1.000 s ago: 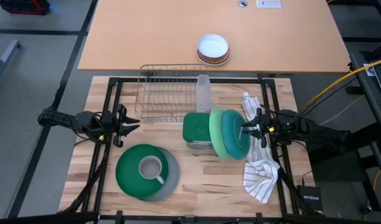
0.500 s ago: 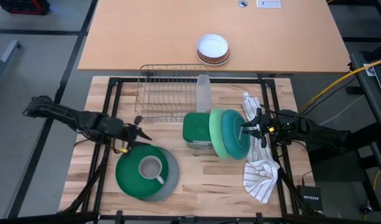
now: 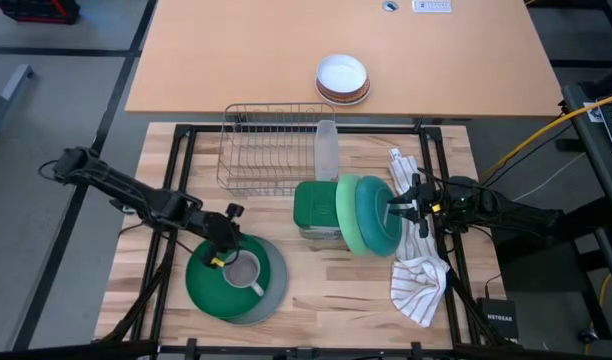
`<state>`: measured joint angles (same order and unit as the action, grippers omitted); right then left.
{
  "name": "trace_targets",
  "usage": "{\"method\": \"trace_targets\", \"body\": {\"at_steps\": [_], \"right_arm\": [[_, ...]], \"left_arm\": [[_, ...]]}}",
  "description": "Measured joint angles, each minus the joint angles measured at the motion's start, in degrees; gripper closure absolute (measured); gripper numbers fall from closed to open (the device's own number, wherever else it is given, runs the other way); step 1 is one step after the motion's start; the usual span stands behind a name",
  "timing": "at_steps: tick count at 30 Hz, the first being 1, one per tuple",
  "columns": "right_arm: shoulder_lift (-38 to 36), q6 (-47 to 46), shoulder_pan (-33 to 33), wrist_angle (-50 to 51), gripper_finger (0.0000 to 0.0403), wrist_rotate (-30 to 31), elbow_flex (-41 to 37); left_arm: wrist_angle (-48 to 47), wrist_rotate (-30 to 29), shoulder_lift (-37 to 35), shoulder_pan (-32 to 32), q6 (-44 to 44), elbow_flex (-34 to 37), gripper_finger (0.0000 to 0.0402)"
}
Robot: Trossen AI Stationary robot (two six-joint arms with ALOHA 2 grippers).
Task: Sort dishes
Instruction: Move the white mug to the top left of the table
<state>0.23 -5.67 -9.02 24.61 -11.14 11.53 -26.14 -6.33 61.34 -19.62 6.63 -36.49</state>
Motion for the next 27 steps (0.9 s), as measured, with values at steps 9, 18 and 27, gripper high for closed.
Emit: {"method": "trace_targets", "body": {"at_steps": [9, 18, 27], "right_arm": [[0.0, 0.0, 0.0, 0.0, 0.0260, 0.0, 0.0], [0.0, 0.0, 0.0, 0.0, 0.0260, 0.0, 0.0], [0.0, 0.0, 0.0, 0.0, 0.0260, 0.0, 0.0]], "left_arm": [[0.1, 0.0, -0.4, 0.0, -3.6, 0.0, 0.0318], [0.1, 0.0, -4.6, 0.0, -8.3, 0.0, 0.0318], [0.1, 6.6, -5.4, -0.8, -15.1, -0.1, 0.0318]]}}
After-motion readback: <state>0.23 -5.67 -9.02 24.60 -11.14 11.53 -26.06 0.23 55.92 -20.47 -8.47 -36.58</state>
